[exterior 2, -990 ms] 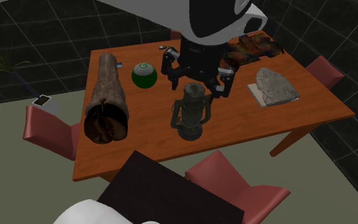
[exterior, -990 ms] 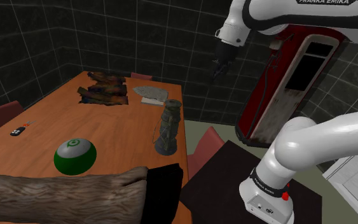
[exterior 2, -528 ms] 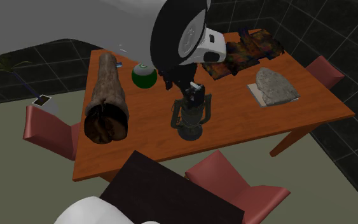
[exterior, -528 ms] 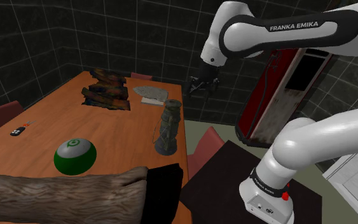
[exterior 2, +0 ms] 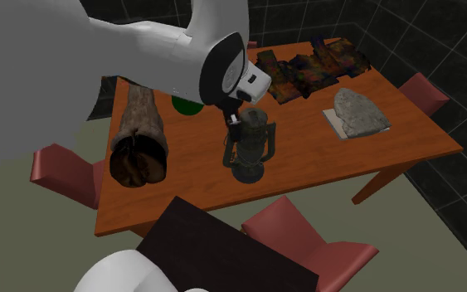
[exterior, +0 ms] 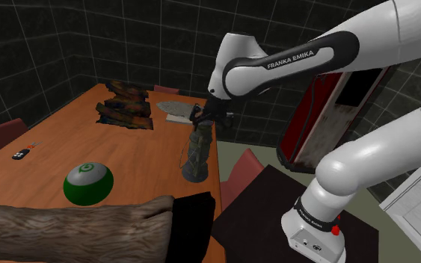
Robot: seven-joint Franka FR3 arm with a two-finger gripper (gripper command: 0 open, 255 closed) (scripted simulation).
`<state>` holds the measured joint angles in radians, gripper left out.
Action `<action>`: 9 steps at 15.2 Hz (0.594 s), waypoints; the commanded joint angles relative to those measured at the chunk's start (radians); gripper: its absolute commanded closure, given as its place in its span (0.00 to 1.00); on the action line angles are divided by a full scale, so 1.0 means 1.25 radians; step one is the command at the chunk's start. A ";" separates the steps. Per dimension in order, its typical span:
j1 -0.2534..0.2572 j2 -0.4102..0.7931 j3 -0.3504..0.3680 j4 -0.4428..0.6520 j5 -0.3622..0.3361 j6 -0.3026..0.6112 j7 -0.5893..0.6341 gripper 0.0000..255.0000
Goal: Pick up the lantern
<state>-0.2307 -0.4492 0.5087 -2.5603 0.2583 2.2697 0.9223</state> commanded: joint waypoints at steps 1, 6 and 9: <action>-0.038 0.061 0.050 0.017 -0.018 0.051 0.116 0.00; -0.045 0.100 0.067 -0.011 -0.028 0.116 0.127 0.00; -0.050 0.123 0.077 -0.023 -0.035 0.150 0.134 0.00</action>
<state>-0.2897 -0.3091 0.5993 -2.5860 0.2194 2.4402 1.0852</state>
